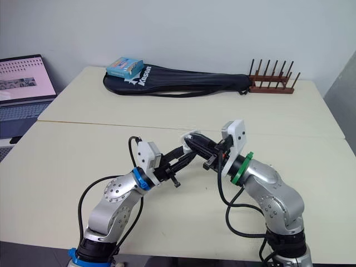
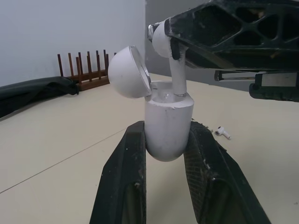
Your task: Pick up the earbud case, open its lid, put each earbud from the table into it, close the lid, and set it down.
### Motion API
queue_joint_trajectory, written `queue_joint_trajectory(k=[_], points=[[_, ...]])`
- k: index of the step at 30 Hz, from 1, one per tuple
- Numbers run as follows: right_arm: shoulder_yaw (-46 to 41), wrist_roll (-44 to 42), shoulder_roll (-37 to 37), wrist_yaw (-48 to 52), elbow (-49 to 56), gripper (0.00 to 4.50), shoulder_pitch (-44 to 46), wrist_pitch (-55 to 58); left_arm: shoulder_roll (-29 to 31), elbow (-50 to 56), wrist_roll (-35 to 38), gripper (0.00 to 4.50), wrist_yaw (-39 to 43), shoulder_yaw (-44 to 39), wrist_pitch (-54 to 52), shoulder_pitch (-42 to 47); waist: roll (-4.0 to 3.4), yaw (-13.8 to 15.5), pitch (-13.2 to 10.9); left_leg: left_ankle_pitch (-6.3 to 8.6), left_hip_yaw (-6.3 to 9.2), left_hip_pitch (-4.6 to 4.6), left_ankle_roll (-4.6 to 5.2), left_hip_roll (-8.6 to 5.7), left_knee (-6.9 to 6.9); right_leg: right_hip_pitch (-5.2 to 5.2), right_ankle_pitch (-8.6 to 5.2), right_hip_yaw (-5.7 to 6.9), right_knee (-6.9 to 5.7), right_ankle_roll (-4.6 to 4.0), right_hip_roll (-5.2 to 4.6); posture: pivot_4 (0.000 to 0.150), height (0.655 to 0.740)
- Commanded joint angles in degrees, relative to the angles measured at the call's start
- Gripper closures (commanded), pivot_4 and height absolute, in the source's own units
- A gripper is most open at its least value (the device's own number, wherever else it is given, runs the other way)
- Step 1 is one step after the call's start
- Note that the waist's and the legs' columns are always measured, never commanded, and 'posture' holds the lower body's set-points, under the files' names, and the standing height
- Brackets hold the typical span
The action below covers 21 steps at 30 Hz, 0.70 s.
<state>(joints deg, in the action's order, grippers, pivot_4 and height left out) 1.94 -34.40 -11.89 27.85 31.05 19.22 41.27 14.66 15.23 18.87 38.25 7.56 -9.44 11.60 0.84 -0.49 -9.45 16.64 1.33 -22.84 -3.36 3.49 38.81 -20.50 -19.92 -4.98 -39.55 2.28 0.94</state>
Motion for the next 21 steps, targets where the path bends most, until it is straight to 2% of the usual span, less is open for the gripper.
queue_joint_trajectory(k=[1,19,21], points=[[1.0,0.6,0.6,-0.5,0.1,4.11,0.2,-2.8,-0.7,1.4,0.0,3.76,-0.2,0.4,1.9,0.4,0.0,0.0,0.0,0.0,0.0,0.0,0.0,0.0,0.0,0.0,0.0,0.0,0.0,0.0,0.0,0.15,0.7315],[6.1,5.0,1.1,-0.9,-2.7,4.11,-2.9,-8.6,-1.6,1.7,0.4,3.76,-1.4,0.2,1.4,0.7,0.0,0.0,0.0,0.0,-0.01,-0.01,0.0,0.0,-0.01,-0.01,0.0,-0.01,0.01,0.0,0.0,0.15,0.7315],[5.9,5.6,1.3,-1.4,-2.9,3.36,-3.2,-9.5,-1.6,1.7,0.4,3.76,-1.5,0.2,1.5,0.7,0.0,0.0,0.0,0.0,-0.01,-0.01,0.0,0.0,-0.01,-0.01,0.0,-0.01,0.01,0.0,0.0,0.15,0.7315]])
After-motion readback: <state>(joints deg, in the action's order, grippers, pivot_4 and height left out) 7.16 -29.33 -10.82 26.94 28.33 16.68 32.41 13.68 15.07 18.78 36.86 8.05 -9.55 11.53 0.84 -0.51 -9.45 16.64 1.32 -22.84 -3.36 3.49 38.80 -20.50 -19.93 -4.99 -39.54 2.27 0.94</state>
